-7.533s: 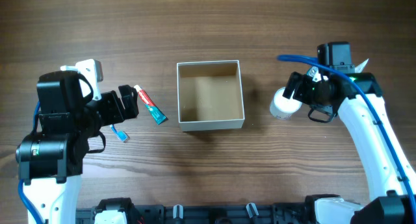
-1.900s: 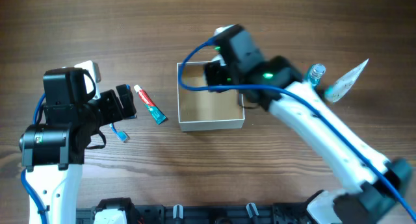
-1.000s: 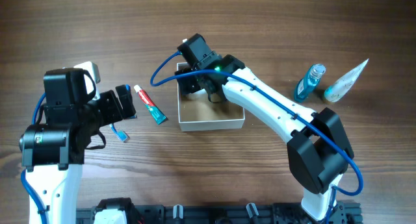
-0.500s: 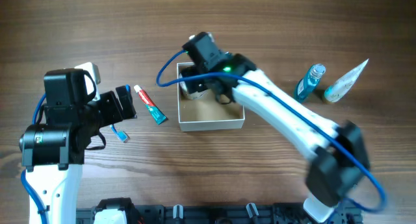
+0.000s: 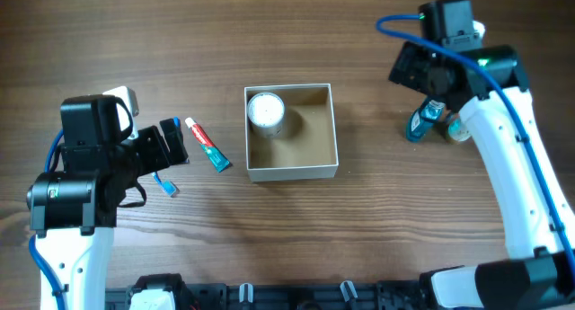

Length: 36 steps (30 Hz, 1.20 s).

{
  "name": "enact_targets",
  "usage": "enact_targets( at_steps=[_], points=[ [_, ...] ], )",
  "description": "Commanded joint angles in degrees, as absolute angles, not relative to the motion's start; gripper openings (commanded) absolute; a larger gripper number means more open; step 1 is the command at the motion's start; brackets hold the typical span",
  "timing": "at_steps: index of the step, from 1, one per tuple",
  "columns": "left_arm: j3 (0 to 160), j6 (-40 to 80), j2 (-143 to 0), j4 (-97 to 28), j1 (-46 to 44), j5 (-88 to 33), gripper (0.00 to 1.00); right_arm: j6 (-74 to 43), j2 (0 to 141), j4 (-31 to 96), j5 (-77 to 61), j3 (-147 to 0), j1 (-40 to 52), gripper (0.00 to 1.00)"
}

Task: Pack container
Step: 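Grasp the blue Listerine bottle with the right gripper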

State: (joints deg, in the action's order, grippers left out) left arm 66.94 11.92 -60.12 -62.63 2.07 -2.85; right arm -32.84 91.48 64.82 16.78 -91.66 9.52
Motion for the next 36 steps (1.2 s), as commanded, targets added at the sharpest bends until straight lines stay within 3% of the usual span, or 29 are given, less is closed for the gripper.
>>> enact_targets(
  at_steps=[1, 13, 22, 29, 32, 34, 36],
  points=[
    [68.1, 12.7, -60.1, -62.5, 1.8, -2.5, 1.00, -33.5, 94.5, 65.6, 15.2, -91.0, 7.0, 1.00],
    [68.1, 12.6, -60.1, -62.5, 1.8, -2.5, 1.00, -33.1, 106.0, 67.0, 14.9, -89.1, 5.9, 1.00],
    [68.1, 12.7, -60.1, -62.5, 1.8, -2.5, 1.00, -32.8, 106.2, 66.9, 14.7, -89.1, 4.1, 1.00],
    [68.1, 12.7, -60.1, -62.5, 1.8, -2.5, 1.00, -25.3, 106.2, 66.7, 8.8, -89.1, 2.0, 0.99],
    [68.1, 12.7, -60.1, -62.5, 1.8, -2.5, 1.00, -25.2, 106.2, 66.7, 8.2, -89.1, 2.0, 0.93],
    [68.1, 12.6, -60.1, -62.5, 1.8, -2.5, 1.00, -25.1, 106.2, 66.5, 7.6, -89.1, 2.0, 0.76],
    [68.1, 12.7, -60.1, -62.5, 1.8, -2.5, 1.00, -25.1, 106.2, 66.5, 7.6, -89.1, 2.0, 0.66]
  ],
)
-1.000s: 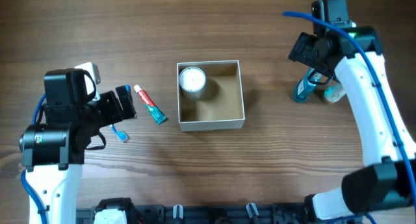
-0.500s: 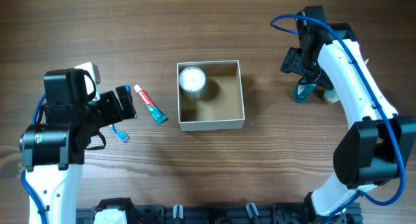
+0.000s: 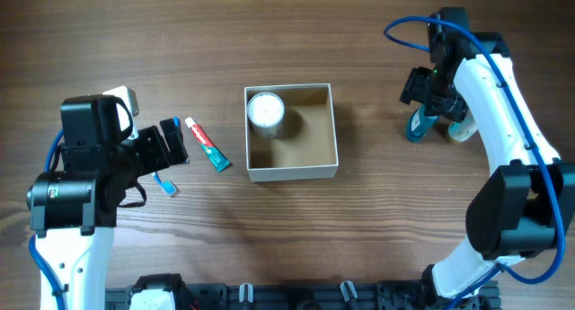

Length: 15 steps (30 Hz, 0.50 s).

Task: Pack container
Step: 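Grasp the blue Listerine bottle with the right gripper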

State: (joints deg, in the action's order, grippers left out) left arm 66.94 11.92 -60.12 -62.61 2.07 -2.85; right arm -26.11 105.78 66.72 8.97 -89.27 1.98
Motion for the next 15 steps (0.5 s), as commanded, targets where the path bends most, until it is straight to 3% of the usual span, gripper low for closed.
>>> enact_targets(
  at_steps=[1, 4, 15],
  points=[
    [68.1, 12.7, -60.1, -62.5, 1.8, -2.5, 1.00, -25.1, 106.2, 66.5, 7.6, -89.1, 2.0, 0.64],
    [68.1, 12.6, -60.1, -62.6, 1.8, -2.5, 1.00, -25.1, 106.2, 66.5, 7.6, -89.1, 2.0, 0.49],
    [68.1, 12.6, -60.1, -62.7, 1.8, -2.5, 1.00, -25.3, 106.2, 66.5, 7.6, -89.1, 2.0, 0.33]
  ],
)
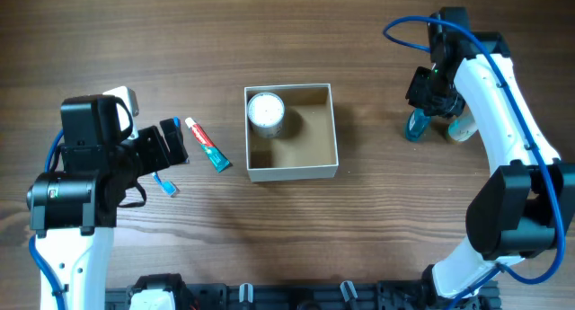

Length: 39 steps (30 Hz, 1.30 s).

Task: Pack container
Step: 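Grasp the blue Listerine bottle with the right gripper, then carry the Listerine bottle into the box beside the tub and release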

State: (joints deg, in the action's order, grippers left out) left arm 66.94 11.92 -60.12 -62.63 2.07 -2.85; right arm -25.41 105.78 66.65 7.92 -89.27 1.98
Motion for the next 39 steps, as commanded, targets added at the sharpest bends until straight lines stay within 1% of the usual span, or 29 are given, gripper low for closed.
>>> enact_targets(
  at_steps=[1, 2, 5, 8, 12, 14, 17, 20, 24, 28, 33, 39],
  points=[
    [68.1, 12.7, -60.1, -62.7, 1.8, -2.5, 1.00, -25.3, 106.2, 66.5, 7.6, -89.1, 2.0, 0.27],
    [68.1, 12.7, -60.1, -62.7, 1.8, -2.5, 1.00, -25.3, 106.2, 66.5, 7.6, -89.1, 2.0, 0.27],
    [68.1, 12.6, -60.1, -62.7, 1.8, -2.5, 1.00, -24.7, 106.2, 65.9, 7.6, -89.1, 2.0, 0.04],
    [68.1, 12.6, -60.1, -62.7, 1.8, -2.5, 1.00, -24.0, 104.7, 66.3, 7.6, -90.0, 2.8, 0.04],
    [68.1, 12.6, -60.1, -62.6, 1.8, -2.5, 1.00, -20.7, 98.3, 67.3, 6.9, -93.6, 6.0, 0.04],
    [68.1, 12.6, -60.1, -62.6, 1.8, -2.5, 1.00, -18.0, 94.2, 68.5, 4.0, -96.9, 10.1, 0.04],
    [68.1, 12.6, -60.1, -62.6, 1.8, -2.5, 1.00, -18.0, 90.7, 69.6, 4.2, -101.0, 17.2, 0.04],
    [68.1, 12.6, -60.1, -62.7, 1.8, -2.5, 1.00, -17.9, 90.2, 68.9, 4.6, -104.5, 24.7, 0.04],
    [68.1, 12.7, -60.1, -62.6, 1.8, -2.5, 1.00, -18.4, 92.8, 66.8, 5.1, -104.5, 32.2, 0.04],
    [68.1, 12.6, -60.1, -62.7, 1.8, -2.5, 1.00, -21.2, 100.0, 66.7, 5.0, -104.5, 33.4, 0.04],
    [68.1, 12.6, -60.1, -62.6, 1.8, -2.5, 1.00, -20.9, 108.2, 64.3, 4.1, -104.5, 33.4, 0.04],
    [68.1, 12.4, -60.1, -62.6, 1.8, -2.5, 1.00, -20.9, 112.7, 61.4, 2.8, -104.5, 33.4, 0.04]
  ],
)
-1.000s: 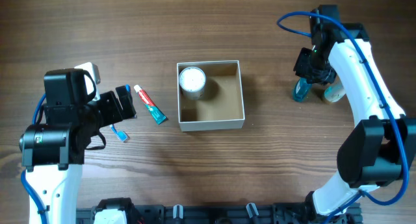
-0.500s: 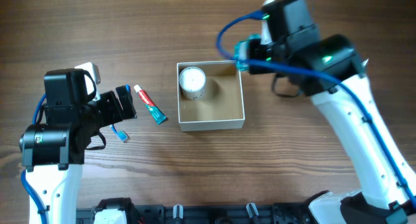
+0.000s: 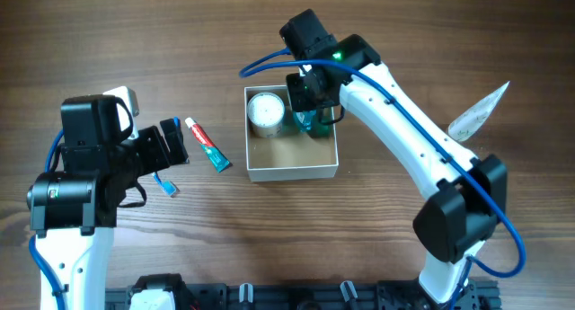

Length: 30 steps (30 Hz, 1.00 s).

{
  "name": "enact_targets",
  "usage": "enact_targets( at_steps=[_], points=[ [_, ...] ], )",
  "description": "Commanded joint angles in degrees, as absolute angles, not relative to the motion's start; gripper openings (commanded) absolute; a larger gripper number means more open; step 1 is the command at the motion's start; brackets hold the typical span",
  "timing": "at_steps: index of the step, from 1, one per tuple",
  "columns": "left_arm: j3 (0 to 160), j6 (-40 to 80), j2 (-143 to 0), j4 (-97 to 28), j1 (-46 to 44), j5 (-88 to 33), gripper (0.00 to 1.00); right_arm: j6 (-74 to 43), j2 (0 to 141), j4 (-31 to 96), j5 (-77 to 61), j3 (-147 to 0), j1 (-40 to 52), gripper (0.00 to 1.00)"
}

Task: Pack container
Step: 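Carry the Listerine bottle into the box beside the tub and release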

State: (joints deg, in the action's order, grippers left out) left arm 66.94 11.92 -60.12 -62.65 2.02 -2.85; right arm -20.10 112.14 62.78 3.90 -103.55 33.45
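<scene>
An open cardboard box point(image 3: 293, 172) sits mid-table. A white round jar point(image 3: 266, 111) stands in its back left corner. My right gripper point(image 3: 310, 101) reaches down into the box's back right part, shut on a teal-blue bottle point(image 3: 311, 124) that stands upright inside the box beside the jar. Left of the box a red, white and teal toothpaste tube point(image 3: 207, 144) lies on the table. Just left of the tube, my left gripper point(image 3: 169, 143) hovers open and holds nothing. A small blue item point(image 3: 165, 184) lies below it.
A pale, crinkled packet point(image 3: 477, 111) lies at the right side of the table. The right arm stretches diagonally from the lower right to the box. The table point(image 3: 269, 31) is dark wood.
My right gripper was at the far right around the teal-blue bottle; now it is over the box with the bottle inside the box's back right part. The pale packet at the right now lies uncovered.
The right gripper was above the blue bottle at the far right, then lower and closed around it beside a pale item. Now the bottle stands in the box next to the white jar. The left arm, toothpaste tube and small blue item have stayed put.
</scene>
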Motion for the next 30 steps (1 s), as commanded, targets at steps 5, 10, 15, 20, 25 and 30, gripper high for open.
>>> enact_targets(
  at_steps=[5, 10, 15, 20, 25, 30],
  points=[
    [68.1, 12.4, -60.1, -62.6, 1.8, -2.5, 1.00, -20.9, 112.9, 60.2, 1.6, -104.5, 33.4, 0.04],
    [68.1, 12.4, -60.1, -62.7, 1.8, -2.5, 1.00, -20.2, 112.9, 60.2, 1.5, -104.5, 33.4, 0.81],
    [68.1, 12.5, -60.1, -62.7, 1.8, -2.5, 1.00, -19.6, 112.9, 60.3, 1.1, -104.5, 33.4, 0.82],
    [68.1, 12.4, -60.1, -62.7, 1.8, -2.5, 1.00, -19.6, 111.6, 60.2, 2.0, -104.5, 33.4, 0.82],
    [68.1, 12.4, -60.1, -62.7, 1.8, -2.5, 1.00, -19.9, 101.4, 61.7, 10.0, -104.6, 32.0, 0.89],
    [68.1, 12.4, -60.1, -62.7, 1.8, -2.5, 1.00, -27.2, 90.7, 67.2, 15.2, -104.6, 19.4, 1.00]
  ],
)
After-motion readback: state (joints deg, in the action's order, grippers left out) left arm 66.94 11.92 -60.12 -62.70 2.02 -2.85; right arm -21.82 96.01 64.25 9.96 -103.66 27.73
